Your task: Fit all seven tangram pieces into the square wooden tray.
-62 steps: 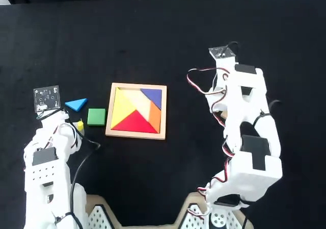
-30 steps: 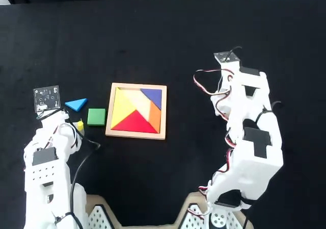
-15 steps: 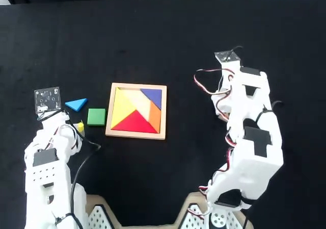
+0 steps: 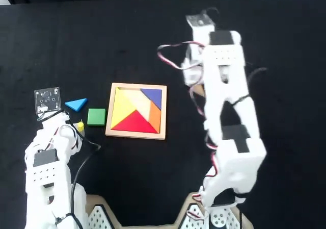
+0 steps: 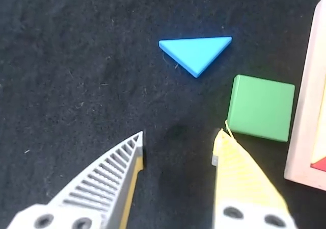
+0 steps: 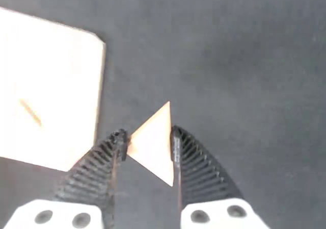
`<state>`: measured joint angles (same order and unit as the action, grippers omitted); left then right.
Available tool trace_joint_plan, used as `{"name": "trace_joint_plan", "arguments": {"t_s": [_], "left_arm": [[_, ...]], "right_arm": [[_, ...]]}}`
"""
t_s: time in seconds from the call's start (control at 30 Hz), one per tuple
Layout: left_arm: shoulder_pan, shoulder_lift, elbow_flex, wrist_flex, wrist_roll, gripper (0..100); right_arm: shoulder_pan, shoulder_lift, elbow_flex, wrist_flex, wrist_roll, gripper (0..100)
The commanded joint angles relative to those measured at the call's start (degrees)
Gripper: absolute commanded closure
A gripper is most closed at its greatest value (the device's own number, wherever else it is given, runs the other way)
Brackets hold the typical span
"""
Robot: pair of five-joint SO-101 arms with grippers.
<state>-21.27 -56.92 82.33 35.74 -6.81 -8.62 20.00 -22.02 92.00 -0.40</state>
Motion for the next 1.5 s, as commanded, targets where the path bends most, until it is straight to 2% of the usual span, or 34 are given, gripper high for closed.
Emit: {"name": "trace_joint_plan", "arguments": {"t_s": [0.0,0.1,0.2,0.33,0.5,0.7,1.03,1.47], "left_arm": [[0.66,-0.88,-0.40,-0.97,-0.44,78],[0.66,-0.88,-0.40,-0.97,-0.44,78],[0.66,-0.88,-0.40,-0.97,-0.44,78],[0.66,-0.88,-0.40,-0.97,-0.44,78],[0.66,-0.88,-0.40,-0.97,-0.44,78],[0.66,-0.88,-0.48,-0.97,-0.44,78],[0.66,-0.88,-0.48,-1.05,-0.44,78],[0.92,-0.88,-0.48,-1.05,-0.44,78]], "right_arm": [[-5.45,-0.66,-4.62,-2.29,-13.98,98.7],[-9.49,0.04,-4.70,-4.22,-25.14,98.7],[-13.89,2.33,-4.70,-4.57,-29.98,98.7],[-17.76,7.43,-5.23,-7.65,-30.51,98.7],[-18.20,12.88,-5.23,-12.13,-30.68,98.8],[-18.29,14.29,-4.70,-10.64,-36.84,98.8],[-22.95,14.37,-1.98,-9.14,-37.01,98.8],[-23.03,14.46,1.54,-11.52,-37.01,98.8]]}}
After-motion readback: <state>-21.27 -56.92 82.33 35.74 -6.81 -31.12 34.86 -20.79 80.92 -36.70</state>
